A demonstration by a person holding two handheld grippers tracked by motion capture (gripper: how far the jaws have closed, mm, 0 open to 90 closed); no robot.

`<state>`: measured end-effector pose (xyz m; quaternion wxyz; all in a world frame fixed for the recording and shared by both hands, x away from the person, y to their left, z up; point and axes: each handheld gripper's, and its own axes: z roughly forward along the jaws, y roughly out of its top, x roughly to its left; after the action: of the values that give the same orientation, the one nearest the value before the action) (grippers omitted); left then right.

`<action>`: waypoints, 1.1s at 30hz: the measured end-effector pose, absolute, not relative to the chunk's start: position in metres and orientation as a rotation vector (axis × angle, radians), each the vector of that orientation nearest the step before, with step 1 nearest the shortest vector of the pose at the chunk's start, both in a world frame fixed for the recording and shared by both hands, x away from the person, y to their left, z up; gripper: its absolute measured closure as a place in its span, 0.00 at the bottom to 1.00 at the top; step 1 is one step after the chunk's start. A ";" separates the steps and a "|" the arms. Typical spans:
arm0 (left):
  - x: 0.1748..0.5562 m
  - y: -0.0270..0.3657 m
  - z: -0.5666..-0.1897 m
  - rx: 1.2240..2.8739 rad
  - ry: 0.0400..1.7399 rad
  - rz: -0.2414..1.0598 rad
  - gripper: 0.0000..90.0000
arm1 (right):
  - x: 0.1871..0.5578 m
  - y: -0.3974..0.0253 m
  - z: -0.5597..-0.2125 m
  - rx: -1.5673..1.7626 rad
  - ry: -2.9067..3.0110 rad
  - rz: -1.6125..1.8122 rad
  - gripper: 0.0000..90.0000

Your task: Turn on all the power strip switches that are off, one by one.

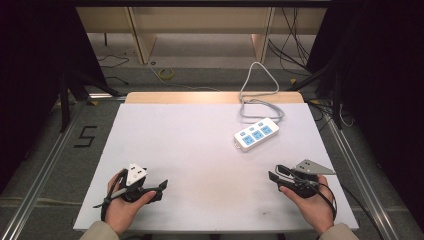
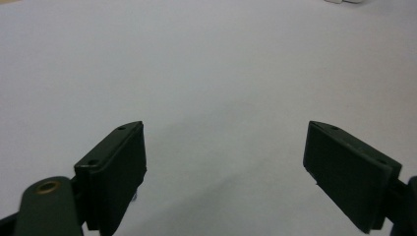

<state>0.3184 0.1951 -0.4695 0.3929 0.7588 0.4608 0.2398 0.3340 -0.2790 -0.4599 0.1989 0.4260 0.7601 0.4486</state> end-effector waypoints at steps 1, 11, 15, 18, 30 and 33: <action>0.318 0.195 -0.469 1.926 1.167 0.610 0.18 | 0.334 -0.279 -0.460 1.193 2.128 1.249 0.61; 0.315 0.197 -0.469 1.930 1.166 0.626 0.18 | 0.335 -0.276 -0.450 1.152 2.131 1.115 0.87; 0.317 0.194 -0.470 1.930 1.158 0.618 0.18 | 0.341 -0.277 -0.444 1.134 2.116 1.036 0.96; 0.318 0.192 -0.470 1.939 1.148 0.624 0.18 | 0.345 -0.279 -0.441 1.136 2.109 1.010 1.00; 0.317 0.190 -0.471 1.939 1.140 0.618 0.18 | 0.365 -0.284 -0.429 1.210 2.072 0.992 1.00; 0.317 0.189 -0.471 1.944 1.120 0.625 0.18 | 0.370 -0.284 -0.428 1.205 2.078 0.981 1.00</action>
<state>0.3167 0.1891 -0.4706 0.3953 0.7666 0.4418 0.2467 0.3699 -0.2835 -0.4275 0.2700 0.4472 0.7711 0.3641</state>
